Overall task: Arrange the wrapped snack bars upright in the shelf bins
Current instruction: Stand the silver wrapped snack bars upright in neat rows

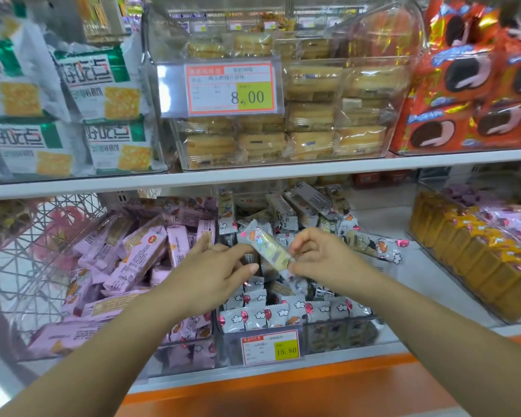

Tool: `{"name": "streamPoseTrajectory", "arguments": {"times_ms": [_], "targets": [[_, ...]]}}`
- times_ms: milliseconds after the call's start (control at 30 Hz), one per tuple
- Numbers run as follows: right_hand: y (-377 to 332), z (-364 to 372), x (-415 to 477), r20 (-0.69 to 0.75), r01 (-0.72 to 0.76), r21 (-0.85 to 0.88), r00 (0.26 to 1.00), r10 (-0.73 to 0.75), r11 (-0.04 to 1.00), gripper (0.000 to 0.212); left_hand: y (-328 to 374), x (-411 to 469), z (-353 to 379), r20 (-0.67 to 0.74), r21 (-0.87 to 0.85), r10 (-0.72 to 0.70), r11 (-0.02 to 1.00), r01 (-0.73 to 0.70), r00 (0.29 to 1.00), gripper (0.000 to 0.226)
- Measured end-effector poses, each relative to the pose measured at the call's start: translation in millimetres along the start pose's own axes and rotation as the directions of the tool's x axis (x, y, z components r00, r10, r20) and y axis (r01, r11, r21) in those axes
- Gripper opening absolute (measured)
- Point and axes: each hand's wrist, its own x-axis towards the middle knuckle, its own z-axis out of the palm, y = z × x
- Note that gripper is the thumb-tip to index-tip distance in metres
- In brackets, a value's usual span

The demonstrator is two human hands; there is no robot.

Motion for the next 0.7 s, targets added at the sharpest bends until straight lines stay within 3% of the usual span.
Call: {"name": "streamPoseTrajectory", "arguments": {"times_ms": [100, 200, 400, 533, 700], "targets": [[-7, 7, 4, 0.152, 0.042, -0.136, 0.988, -0.021, 0.99, 0.048, 1, 0, 0, -0.001, 0.012, -0.004, 1.0, 0.004, 1.0, 0.044], [-11, 13, 12, 0.162, 0.082, -0.244, 0.986, -0.042, 0.966, 0.05, 0, 0, 0, 0.005, -0.01, -0.002, 1.0, 0.002, 1.0, 0.045], [-11, 11, 16, 0.195, 0.115, -0.359, 0.98, -0.046, 0.926, 0.022, -3, 0, 3, 0.014, 0.017, 0.021, 1.0, -0.021, 1.0, 0.039], [-16, 4, 17, 0.233, 0.13, -0.519, 0.972, -0.006, 0.845, 0.024, -4, 0, 3, 0.018, 0.063, 0.03, 0.998, -0.031, 0.999, 0.036], [-22, -7, 20, 0.109, 0.148, -0.359, 0.987, -0.116, 0.922, 0.008, -7, 1, 5, 0.017, 0.091, 0.046, 0.995, -0.047, 0.999, 0.033]]}}
